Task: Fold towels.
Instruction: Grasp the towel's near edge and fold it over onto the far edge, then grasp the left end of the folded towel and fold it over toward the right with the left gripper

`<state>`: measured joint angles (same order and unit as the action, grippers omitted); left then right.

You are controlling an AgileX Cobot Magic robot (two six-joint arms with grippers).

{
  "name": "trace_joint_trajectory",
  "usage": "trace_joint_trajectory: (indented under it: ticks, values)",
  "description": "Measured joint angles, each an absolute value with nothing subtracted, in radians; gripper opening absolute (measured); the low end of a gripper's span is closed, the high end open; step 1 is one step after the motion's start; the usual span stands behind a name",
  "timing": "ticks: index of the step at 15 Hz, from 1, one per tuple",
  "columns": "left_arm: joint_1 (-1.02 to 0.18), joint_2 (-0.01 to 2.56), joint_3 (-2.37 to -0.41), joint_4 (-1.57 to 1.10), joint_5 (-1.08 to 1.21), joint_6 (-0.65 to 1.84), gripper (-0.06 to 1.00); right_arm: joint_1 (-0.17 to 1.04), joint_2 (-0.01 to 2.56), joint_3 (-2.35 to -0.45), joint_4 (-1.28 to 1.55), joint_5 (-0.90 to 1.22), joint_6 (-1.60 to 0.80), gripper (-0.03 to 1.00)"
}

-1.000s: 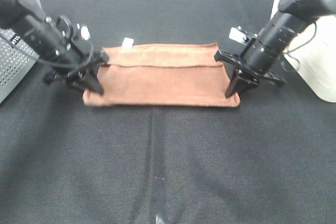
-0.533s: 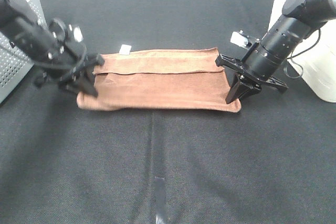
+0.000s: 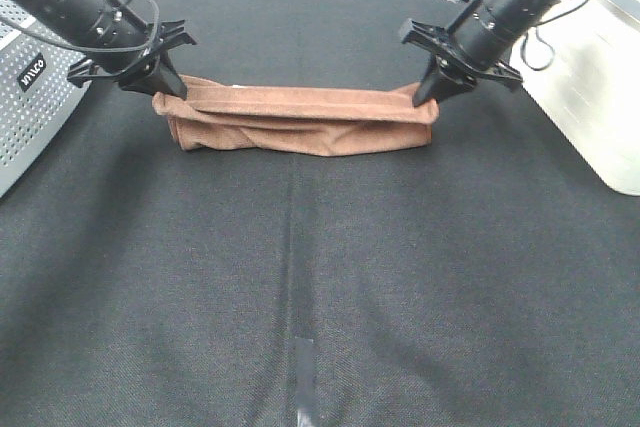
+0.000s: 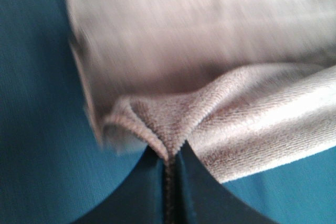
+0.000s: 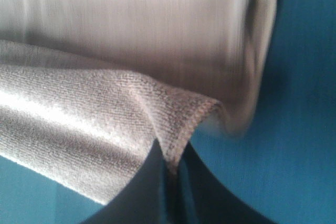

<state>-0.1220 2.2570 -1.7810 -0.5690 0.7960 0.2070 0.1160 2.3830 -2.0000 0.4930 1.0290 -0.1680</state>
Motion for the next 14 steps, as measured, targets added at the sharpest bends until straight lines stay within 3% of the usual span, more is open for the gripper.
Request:
trace_joint_trajectory:
  ticks: [4,6,7,8,9,11,12,14]
  values:
    - [-0.122,2.364,-1.896,-0.564,0.705,0.207,0.02,0.116,2.548,-2.245,0.471,1.035,-0.166,0.00]
    - [-0.122,2.392,-1.898,-0.564,0.700,0.207,0.06,0.116,2.578,-2.268,0.468,1.030,-0.166,0.02]
    - [-0.122,2.399,-1.898,-0.564,0.704,0.204,0.18,0.116,2.580,-2.268,0.456,1.025,-0.166,0.08]
    - [-0.122,2.399,-1.898,-0.564,0.704,0.197,0.34,0.116,2.580,-2.268,0.455,1.024,-0.166,0.29]
    - [-0.122,2.399,-1.898,-0.564,0.704,0.197,0.34,0.116,2.580,-2.268,0.455,1.024,-0.166,0.29]
    - [-0.122,2.394,-1.898,-0.564,0.701,0.188,0.73,0.116,2.580,-2.269,0.456,1.034,-0.165,0.59]
    - [-0.118,2.392,-1.898,-0.560,0.701,0.167,0.83,0.116,2.580,-2.269,0.462,1.050,-0.165,0.69]
    - [-0.110,2.391,-1.898,-0.519,0.715,0.097,0.89,0.116,2.565,-2.269,0.460,1.091,-0.163,0.75]
